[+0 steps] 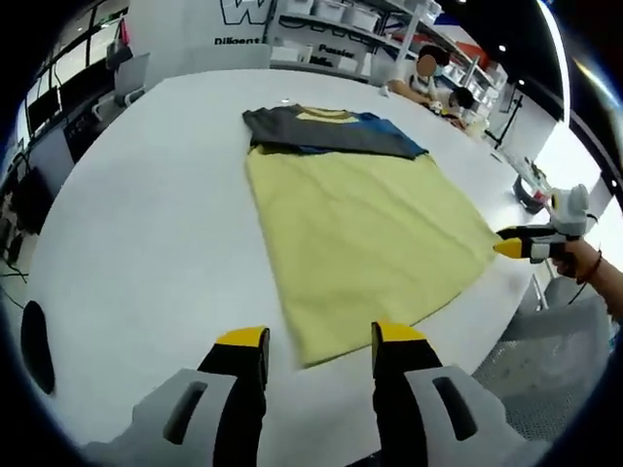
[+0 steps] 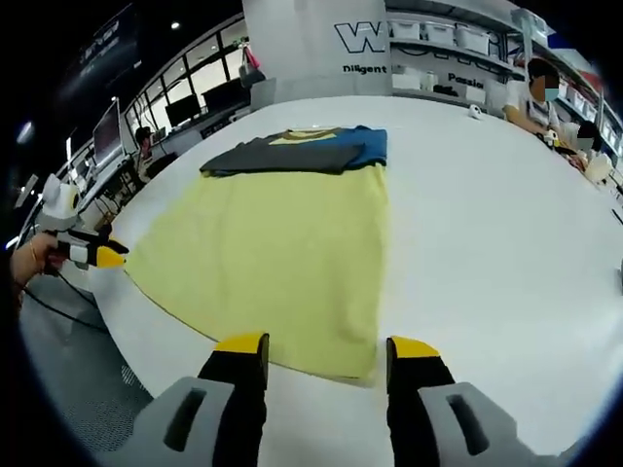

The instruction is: Fold the garment on the visible template until the final outline fits inside the template.

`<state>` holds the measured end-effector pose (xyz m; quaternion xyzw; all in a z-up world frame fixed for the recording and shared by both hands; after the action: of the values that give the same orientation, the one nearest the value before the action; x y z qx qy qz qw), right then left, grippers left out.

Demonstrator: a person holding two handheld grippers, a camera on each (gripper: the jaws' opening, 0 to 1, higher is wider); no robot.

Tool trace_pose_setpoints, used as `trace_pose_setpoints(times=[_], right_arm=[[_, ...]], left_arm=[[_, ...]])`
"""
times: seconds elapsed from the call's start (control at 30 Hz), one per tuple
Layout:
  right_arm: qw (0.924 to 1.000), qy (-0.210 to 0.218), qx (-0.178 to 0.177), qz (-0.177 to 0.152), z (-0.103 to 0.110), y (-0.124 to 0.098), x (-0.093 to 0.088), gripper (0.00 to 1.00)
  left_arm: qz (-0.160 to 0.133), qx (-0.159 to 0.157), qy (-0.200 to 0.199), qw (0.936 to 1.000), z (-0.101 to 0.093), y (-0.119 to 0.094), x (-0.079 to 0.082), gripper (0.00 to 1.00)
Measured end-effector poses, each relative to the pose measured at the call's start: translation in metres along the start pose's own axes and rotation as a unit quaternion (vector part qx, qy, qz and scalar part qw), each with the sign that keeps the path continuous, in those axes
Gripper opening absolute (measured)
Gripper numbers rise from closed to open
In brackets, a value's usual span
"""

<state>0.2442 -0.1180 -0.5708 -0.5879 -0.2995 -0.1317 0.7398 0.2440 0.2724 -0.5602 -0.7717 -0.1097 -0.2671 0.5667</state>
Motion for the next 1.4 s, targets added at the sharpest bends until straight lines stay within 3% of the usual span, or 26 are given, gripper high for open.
trace_pose_setpoints(times=[0.13, 0.53, 0.67, 0.73, 0.8, 0.87, 1.0, 1.4], right_arm=[[1.0, -0.004, -0.007, 0.004, -0.001, 0.0, -0.002, 0.24], [0.9989, -0.012, -0.044, 0.013, 0.001, 0.0, -0.002, 0.0], [0.9987, -0.015, -0.048, 0.009, 0.002, 0.0, -0.002, 0.0], [0.9987, -0.013, -0.048, 0.009, 0.002, 0.0, -0.003, 0.0], [0.9988, -0.014, -0.045, 0.011, 0.001, 0.0, -0.002, 0.0], [0.9988, -0.015, -0.045, 0.012, 0.001, -0.001, -0.001, 0.0], [0.9988, -0.026, -0.039, 0.017, 0.004, -0.005, 0.001, 0.0], [0.996, -0.069, -0.013, 0.056, 0.021, -0.023, -0.003, 0.0]], left_arm=[[0.006, -0.002, -0.005, 1.0, -0.001, 0.002, -0.003, 0.36], [0.013, 0.024, 0.019, 0.9994, 0.0, 0.003, -0.006, 0.16], [0.022, 0.035, 0.026, 0.9988, 0.004, 0.003, -0.007, 0.03], [0.022, 0.035, 0.03, 0.9987, 0.004, 0.003, -0.007, 0.03], [0.029, 0.028, 0.064, 0.9971, 0.005, 0.003, -0.006, 0.02], [0.034, 0.024, 0.074, 0.9964, 0.005, 0.002, -0.004, 0.02], [0.033, 0.023, 0.078, 0.9961, 0.009, -0.004, 0.0, 0.02], [0.048, 0.024, 0.124, 0.9908, 0.012, -0.026, -0.009, 0.02]])
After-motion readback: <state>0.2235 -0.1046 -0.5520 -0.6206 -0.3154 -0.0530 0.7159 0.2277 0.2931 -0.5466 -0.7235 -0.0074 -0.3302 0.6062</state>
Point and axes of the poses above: the point that each gripper's makers call its tool centre point, and the gripper's own axes: y roughly forward along the fingers, z roughly to its left, x roughly out of its top, the point moved 9 cm from there along -y, roughly backward along the fingers, and after that the axes turned 5 degrees about z, right-handed, at the moved point
